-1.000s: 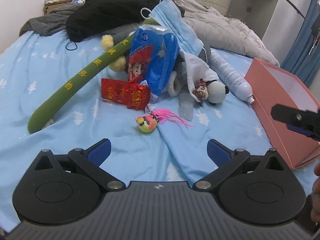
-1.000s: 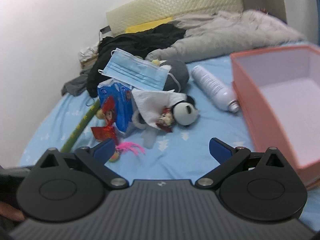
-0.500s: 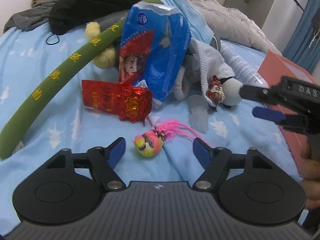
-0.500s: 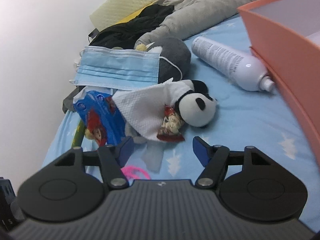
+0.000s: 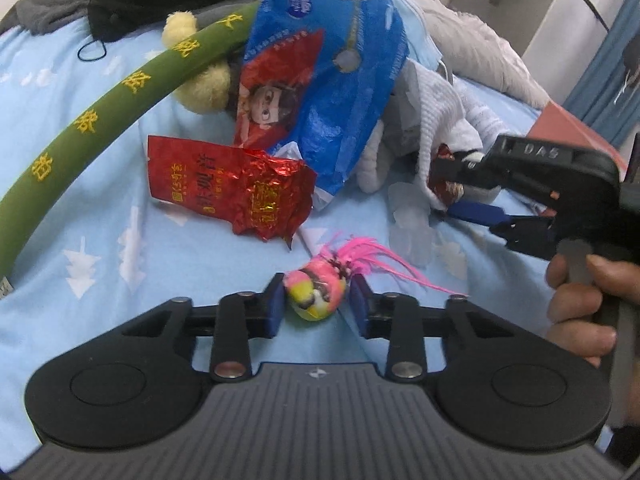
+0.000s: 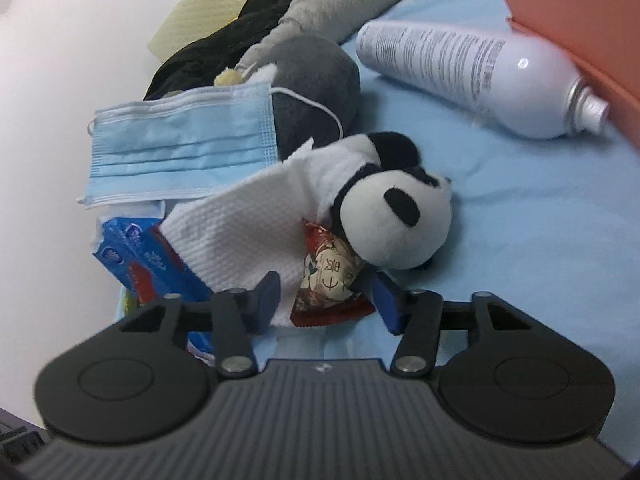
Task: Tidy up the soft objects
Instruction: 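Grasp the pink-feathered toy with the left tool while the right tool grasps a small red-wrapped candy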
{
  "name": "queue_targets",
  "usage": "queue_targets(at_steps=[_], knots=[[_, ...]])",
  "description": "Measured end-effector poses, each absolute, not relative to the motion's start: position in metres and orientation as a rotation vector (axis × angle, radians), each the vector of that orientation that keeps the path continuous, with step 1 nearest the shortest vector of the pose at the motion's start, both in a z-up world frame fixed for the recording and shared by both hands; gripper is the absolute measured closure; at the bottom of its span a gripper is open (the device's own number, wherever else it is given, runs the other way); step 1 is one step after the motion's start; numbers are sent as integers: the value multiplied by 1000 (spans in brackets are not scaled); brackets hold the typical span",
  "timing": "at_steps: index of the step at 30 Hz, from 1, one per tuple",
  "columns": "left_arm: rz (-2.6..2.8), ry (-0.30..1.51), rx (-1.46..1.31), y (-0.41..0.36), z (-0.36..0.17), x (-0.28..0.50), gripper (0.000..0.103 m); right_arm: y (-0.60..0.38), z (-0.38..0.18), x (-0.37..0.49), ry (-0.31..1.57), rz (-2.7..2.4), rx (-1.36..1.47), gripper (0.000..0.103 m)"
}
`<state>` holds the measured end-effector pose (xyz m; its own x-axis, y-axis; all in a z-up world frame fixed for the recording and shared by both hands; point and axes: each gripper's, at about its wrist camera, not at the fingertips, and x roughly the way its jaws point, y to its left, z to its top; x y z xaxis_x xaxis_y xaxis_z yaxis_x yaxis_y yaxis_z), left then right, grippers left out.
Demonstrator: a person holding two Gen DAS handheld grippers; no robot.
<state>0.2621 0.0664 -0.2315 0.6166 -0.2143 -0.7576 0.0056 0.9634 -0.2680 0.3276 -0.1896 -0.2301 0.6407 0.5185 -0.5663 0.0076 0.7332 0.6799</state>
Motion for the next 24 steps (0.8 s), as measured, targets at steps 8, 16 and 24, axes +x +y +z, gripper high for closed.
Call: queue_targets(at_steps=[8,16,24], knots=[[-125,891,-261,61,-225,250,67,-186,-223,322,817,313,662,64],[-98,871,-252,50,-204,224,67,-187,-206,293,833,330,555,69],[-85,871,-265,38,-191,196,67,-186,-191,253,857,370,442,73]])
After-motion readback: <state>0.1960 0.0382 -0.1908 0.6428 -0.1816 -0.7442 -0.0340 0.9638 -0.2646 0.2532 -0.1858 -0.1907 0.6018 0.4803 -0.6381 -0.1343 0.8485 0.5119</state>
